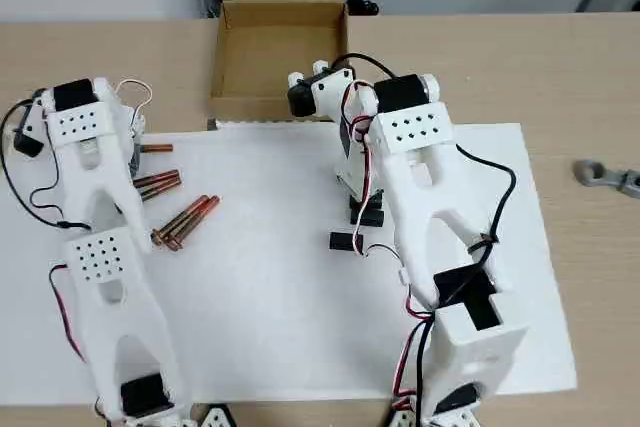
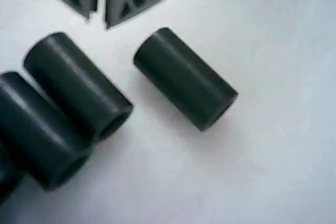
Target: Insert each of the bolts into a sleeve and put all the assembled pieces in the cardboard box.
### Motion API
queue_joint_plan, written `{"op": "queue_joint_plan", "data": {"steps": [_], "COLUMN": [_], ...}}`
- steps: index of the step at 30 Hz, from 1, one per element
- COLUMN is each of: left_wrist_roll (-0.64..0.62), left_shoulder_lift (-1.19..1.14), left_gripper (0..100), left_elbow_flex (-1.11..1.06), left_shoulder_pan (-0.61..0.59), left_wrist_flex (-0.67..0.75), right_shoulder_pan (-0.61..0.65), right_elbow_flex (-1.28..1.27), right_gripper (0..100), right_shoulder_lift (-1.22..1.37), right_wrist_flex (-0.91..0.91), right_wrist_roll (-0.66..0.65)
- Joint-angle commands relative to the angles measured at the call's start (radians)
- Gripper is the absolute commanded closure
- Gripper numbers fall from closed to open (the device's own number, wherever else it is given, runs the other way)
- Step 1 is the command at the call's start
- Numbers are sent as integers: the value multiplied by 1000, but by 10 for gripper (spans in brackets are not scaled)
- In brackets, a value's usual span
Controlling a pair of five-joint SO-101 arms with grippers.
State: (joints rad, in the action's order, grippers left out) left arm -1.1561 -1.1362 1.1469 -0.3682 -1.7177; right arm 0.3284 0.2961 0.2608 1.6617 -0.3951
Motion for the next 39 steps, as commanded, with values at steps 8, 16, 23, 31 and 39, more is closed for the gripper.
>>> {"op": "queue_joint_plan", "data": {"steps": [8, 16, 23, 31, 39], "left_wrist_roll": [32, 32, 31, -40, -72], "left_shoulder_lift": [-5, -5, -3, -3, -8], "left_gripper": [994, 994, 989, 923, 878], "left_elbow_flex": [229, 243, 243, 242, 242], "left_shoulder_pan": [-72, -69, -69, -25, 25], "left_wrist_flex": [-35, -35, -35, -37, -37], "right_shoulder_pan": [2, 1, 1, -1, -1], "right_elbow_flex": [37, 37, 38, 38, 38], "right_gripper": [995, 995, 995, 995, 995], "right_shoulder_lift": [-2, 67, 94, 99, 99], "right_wrist_flex": [7, 7, 5, 4, 2], "right_wrist_roll": [12, 12, 12, 12, 11]}}
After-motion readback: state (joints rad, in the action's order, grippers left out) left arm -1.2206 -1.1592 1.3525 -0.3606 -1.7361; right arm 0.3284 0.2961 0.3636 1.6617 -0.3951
